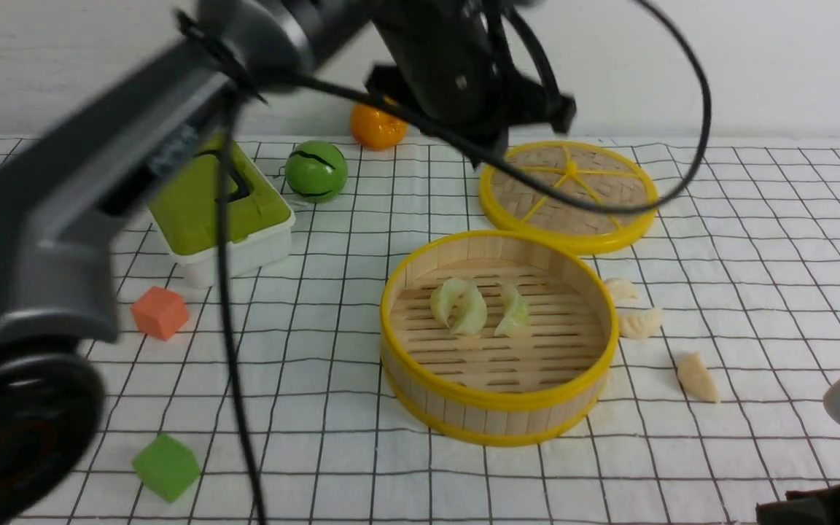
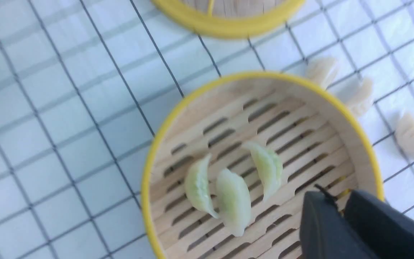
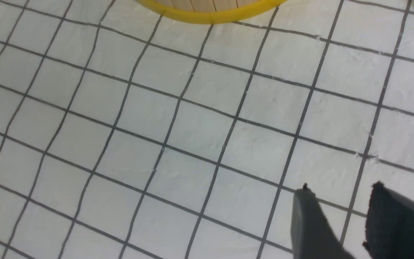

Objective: Put the dumplings into the steamer on the table with the white tablecloth.
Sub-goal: 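Place the dumpling into the bamboo steamer basket with the left gripper, then reach for and grasp a dumpling lying on the table beside the steamer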

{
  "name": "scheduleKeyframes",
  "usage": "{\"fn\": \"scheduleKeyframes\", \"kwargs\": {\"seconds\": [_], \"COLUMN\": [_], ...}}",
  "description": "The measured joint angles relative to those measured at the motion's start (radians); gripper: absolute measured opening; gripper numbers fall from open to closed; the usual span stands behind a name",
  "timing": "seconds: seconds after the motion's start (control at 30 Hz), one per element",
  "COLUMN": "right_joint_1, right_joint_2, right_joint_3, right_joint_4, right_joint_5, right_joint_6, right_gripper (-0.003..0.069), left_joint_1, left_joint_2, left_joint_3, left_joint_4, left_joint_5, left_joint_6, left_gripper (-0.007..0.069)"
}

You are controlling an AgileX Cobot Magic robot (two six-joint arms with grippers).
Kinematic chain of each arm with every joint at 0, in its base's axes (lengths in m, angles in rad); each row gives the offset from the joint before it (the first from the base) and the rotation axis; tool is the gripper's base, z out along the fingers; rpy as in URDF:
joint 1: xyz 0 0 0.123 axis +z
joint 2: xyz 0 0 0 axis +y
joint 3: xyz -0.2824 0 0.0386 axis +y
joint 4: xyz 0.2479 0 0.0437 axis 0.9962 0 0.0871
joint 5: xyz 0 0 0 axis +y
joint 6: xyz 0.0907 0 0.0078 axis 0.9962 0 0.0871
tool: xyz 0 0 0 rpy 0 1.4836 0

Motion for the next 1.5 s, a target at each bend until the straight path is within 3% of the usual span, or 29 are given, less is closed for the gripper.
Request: {"fn": "scheduleKeyframes", "kwargs": {"seconds": [0.07, 0.23, 0.43, 0.6, 0.83, 1.0, 1.1, 1.2, 1.5], "right_joint_1": [0.0, 0.0, 0.0, 0.0, -0.018, -0.07, -0.092, -0.099, -0.095], "right_joint_2": [0.029, 0.14, 0.418, 0.629, 0.876, 1.002, 1.042, 1.045, 0.931], "right_joint_3": [-0.025, -0.161, -0.407, -0.538, -0.687, -0.746, -0.758, -0.76, -0.757], "right_joint_4": [-0.019, -0.104, -0.257, -0.393, -0.472, -0.463, -0.434, -0.402, -0.355], "right_joint_5": [0.003, 0.039, 0.079, 0.066, 0.026, 0.024, 0.022, 0.015, 0.069], "right_joint_6": [0.062, 0.148, 0.232, 0.32, 0.349, 0.35, 0.349, 0.332, 0.297], "right_gripper": [0.0237, 0.0251, 0.0368, 0.0454, 0.0488, 0.0453, 0.0377, 0.0223, 0.0202], "left_joint_1": [0.012, 0.049, 0.133, 0.193, 0.211, 0.211, 0.211, 0.211, 0.211], "left_joint_2": [-0.106, -0.344, -0.667, -0.891, -1.199, -1.328, -1.367, -1.393, -1.395], "left_joint_3": [0.017, 0.134, 0.569, 0.982, 1.451, 1.654, 1.739, 1.816, 1.885], "left_joint_4": [0.027, 0.048, 0.051, 0.067, 0.189, 0.222, 0.244, 0.281, 0.306], "left_joint_5": [0.0, 0.0, -0.012, -0.153, -0.381, -0.432, -0.452, -0.555, -0.716], "left_joint_6": [0.006, 0.01, 0.009, -0.024, -0.094, -0.155, -0.163, -0.176, -0.281], "left_gripper": [-0.0011, -0.0013, -0.0013, -0.0013, -0.0013, -0.0013, -0.0013, -0.0013, -0.0013]}}
